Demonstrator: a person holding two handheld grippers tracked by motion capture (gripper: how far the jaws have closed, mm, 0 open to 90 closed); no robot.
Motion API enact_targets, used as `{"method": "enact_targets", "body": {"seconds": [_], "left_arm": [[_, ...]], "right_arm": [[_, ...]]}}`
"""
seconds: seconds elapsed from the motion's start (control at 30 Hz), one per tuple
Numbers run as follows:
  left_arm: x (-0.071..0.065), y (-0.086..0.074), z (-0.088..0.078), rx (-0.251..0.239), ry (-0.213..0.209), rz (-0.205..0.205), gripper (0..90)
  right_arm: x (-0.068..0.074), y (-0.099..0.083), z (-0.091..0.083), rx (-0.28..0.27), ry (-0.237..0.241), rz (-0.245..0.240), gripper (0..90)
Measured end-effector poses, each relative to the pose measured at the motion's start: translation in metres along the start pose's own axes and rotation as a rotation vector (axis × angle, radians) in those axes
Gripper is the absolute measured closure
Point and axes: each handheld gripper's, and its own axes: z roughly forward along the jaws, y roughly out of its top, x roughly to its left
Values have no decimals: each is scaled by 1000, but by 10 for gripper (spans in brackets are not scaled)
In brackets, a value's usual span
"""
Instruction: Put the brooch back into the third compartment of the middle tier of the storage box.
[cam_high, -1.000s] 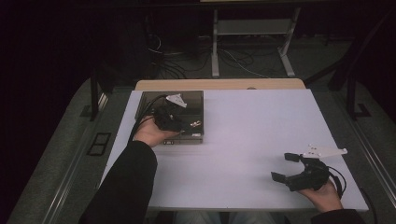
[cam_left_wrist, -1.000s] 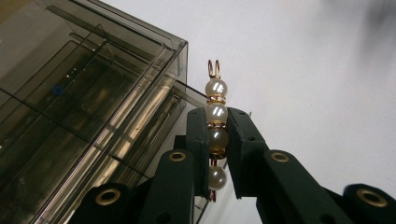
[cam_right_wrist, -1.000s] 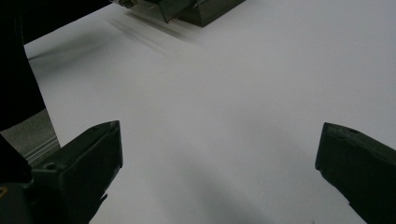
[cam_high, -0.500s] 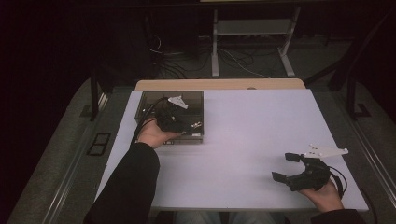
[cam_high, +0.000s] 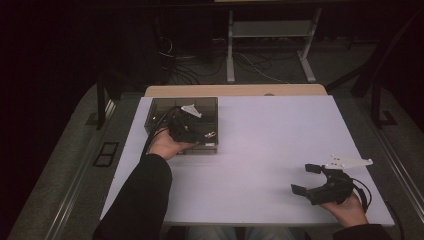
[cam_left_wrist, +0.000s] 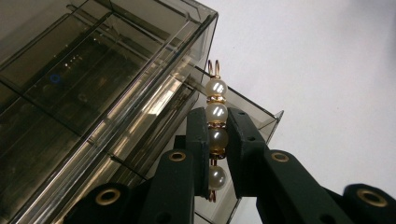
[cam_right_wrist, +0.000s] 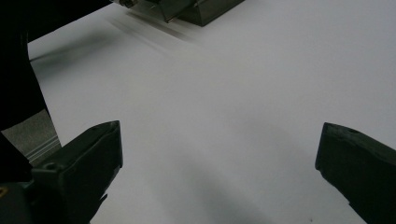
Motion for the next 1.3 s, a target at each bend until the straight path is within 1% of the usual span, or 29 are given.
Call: {"method": "enact_targets", "body": {"seconds": [0.03, 0.13, 0.2, 0.27, 0.3, 0.37, 0.4, 0.43, 0.53, 0.7, 0.87, 0.97, 1.13, 1.23, 1.27, 1.3], "left_arm": [[0, 0, 1, 0, 0, -8, 791], [1, -3, 4, 17, 2, -12, 792], [2, -3, 6, 25, 4, -7, 791], [3, -3, 7, 23, 4, -14, 791], [3, -3, 7, 27, 5, -10, 791], [3, -3, 8, 32, 6, -16, 791], [4, -3, 9, 37, 6, -10, 790], [3, -4, 10, 35, 7, -17, 790], [4, -4, 11, 37, 7, -20, 789], [4, -5, 13, 50, 15, -23, 785], [5, -5, 12, 46, 18, -32, 775], [5, -5, 11, 47, 14, -32, 755], [5, -5, 7, 26, 6, -39, 727], [4, -6, 3, 17, -14, -44, 697], [4, -6, 2, 18, -19, -37, 682], [4, -6, 0, 10, -28, -47, 665]], "right_arm": [[0, 0, 0, -1, 0, 0, 3], [0, 0, 0, 1, 0, 0, 3], [0, 0, 0, 2, 2, 0, 3], [0, 0, 0, 3, 1, 0, 3], [0, 0, 0, 3, 2, 0, 3], [0, 0, 0, 3, 1, -2, 3], [0, 0, 0, 3, 1, -2, 3], [0, 0, 0, 3, 1, -2, 3], [0, 0, 0, 4, 1, -2, 3], [0, 0, 0, 5, 2, -3, 3], [0, 0, 1, 10, 0, -5, 3], [0, 0, 1, 11, 1, -5, 3], [0, -1, 1, 10, 0, -2, 3], [0, -1, 1, 9, 1, -2, 3], [0, -1, 1, 9, 1, -1, 3], [0, -1, 1, 8, 2, -1, 3]]}}
